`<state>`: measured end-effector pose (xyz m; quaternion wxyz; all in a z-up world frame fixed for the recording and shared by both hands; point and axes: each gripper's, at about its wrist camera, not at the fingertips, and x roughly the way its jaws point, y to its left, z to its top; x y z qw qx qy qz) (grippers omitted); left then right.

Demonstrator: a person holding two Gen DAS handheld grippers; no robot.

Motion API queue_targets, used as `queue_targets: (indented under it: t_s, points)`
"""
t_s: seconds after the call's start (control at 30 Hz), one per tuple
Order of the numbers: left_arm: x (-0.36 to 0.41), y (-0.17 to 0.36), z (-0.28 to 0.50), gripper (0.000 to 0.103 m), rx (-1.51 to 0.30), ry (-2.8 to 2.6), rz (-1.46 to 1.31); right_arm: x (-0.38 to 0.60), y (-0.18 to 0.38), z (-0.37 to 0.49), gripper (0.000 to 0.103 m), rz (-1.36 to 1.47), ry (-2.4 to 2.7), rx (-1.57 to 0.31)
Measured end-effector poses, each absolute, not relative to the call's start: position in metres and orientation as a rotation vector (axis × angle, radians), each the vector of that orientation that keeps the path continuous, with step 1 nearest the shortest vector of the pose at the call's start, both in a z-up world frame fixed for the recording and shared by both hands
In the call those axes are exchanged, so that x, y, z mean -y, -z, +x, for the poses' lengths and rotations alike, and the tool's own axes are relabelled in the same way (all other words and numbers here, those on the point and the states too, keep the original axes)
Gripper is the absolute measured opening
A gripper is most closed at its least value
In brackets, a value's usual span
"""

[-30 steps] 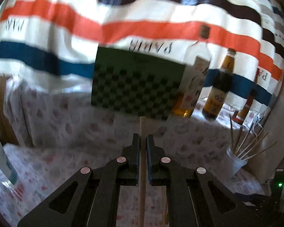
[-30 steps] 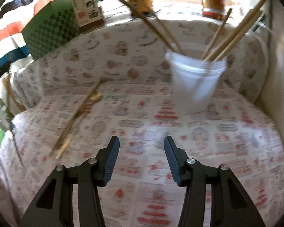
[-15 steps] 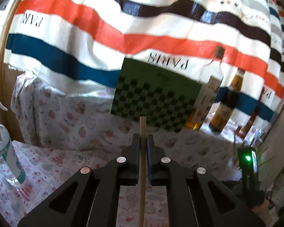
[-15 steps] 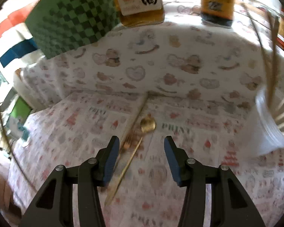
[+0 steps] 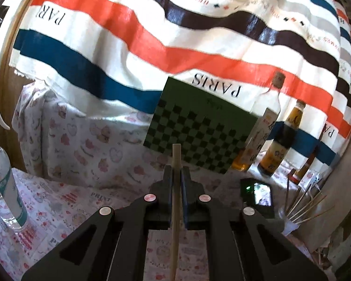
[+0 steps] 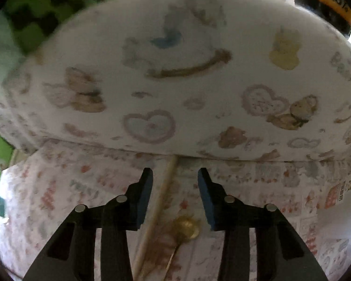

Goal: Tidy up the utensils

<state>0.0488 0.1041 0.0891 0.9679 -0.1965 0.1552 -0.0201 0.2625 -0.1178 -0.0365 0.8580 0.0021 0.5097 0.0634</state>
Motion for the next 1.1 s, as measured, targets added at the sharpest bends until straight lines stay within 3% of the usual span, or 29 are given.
queue_targets:
  t_s: [0.1, 0.2, 0.27, 0.43, 0.87, 1.1]
  points:
    - [-0.105, -0.092, 0.043, 0.006, -0.307, 0.001, -0.417, 0.114, 0.040, 0.269, 0.034, -0.005, -0.147, -1.099]
    - [-0.104, -0.096, 0.035, 0.006, -0.250, -0.003, -0.413, 0.106, 0.041, 0.271, 0.016, -0.053, -0.153, -1.090]
    - [-0.101, -0.097, 0.035, 0.006, -0.251, -0.034, -0.383, 0.099, 0.042, 0.269, 0.012, -0.076, -0.182, -1.074]
    - [-0.101, -0.093, 0.040, 0.006, -0.293, 0.010, -0.417, 0.104, 0.027, 0.252, 0.010, 0.002, -0.229, -1.042]
    - [-0.072, -0.095, 0.035, 0.006, -0.251, 0.001, -0.283, 0.136, -0.120, 0.130, 0.008, -0.034, -0.329, -0.584]
    - [-0.072, -0.094, 0.033, 0.006, -0.232, -0.025, -0.279, 0.156, -0.149, 0.076, 0.008, -0.004, -0.342, -0.459]
